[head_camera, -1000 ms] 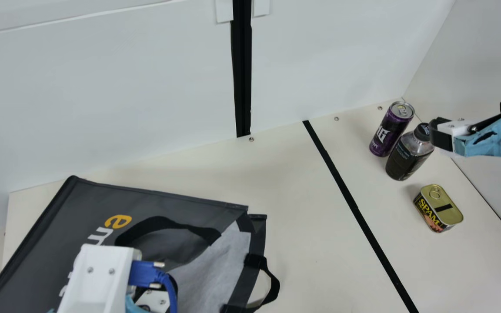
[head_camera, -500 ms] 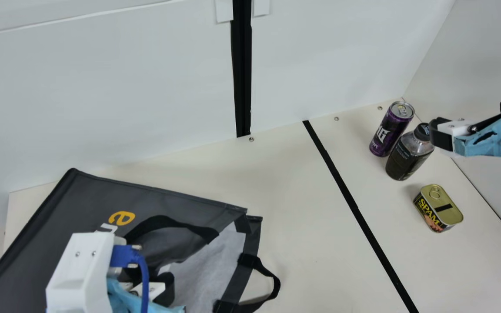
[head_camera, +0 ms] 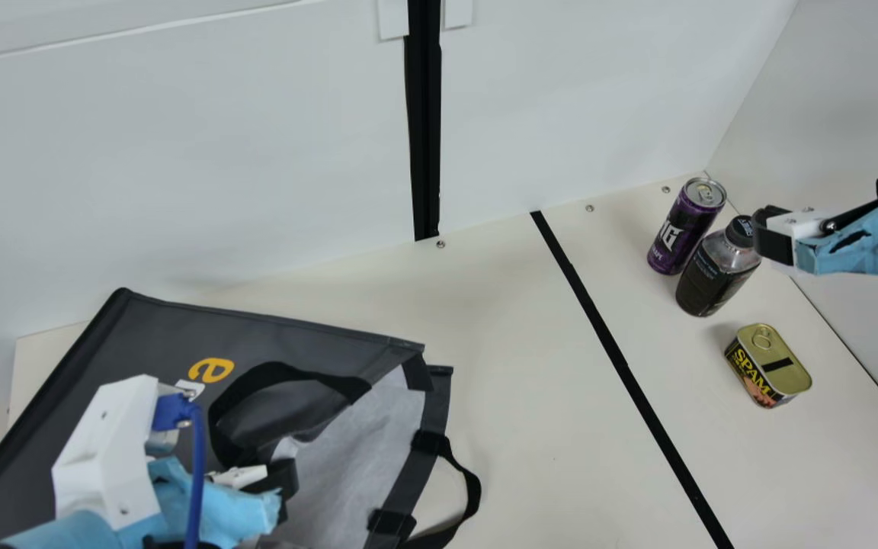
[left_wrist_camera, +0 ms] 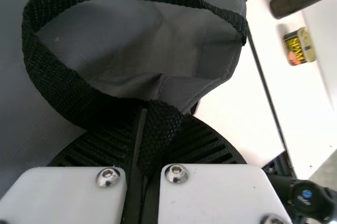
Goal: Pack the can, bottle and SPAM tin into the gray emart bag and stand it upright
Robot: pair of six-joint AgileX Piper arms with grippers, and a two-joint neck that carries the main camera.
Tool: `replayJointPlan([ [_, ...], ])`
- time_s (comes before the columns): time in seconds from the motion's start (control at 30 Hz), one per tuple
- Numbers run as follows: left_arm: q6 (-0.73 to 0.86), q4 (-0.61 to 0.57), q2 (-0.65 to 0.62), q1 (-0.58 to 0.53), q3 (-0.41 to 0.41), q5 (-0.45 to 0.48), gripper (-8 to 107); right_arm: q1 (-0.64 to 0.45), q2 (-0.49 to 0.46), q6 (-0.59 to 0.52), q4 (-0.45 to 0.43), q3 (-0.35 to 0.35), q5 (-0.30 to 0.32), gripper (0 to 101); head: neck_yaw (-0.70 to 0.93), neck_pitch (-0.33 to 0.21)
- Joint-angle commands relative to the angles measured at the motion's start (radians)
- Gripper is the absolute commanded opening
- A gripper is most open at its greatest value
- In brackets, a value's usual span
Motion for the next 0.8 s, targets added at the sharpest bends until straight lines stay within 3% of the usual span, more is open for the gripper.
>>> replayJointPlan([
  [0.0, 0.059, -0.091, 0.005, 0.035, 0.001, 0.003, -8, 0.000, 0.000, 0.000, 0.000, 0.000, 0.000, 95, -0.002, -0.023],
  [0.27, 0.170, -0.228, 0.039, 0.137, -0.003, 0.019, -8, 0.000, 0.000, 0.000, 0.000, 0.000, 0.000, 95, -0.002, -0.023],
  [0.77, 0.255, -0.342, 0.092, 0.237, -0.017, 0.032, -8, 0.000, 0.000, 0.000, 0.000, 0.000, 0.000, 95, -0.002, -0.023],
])
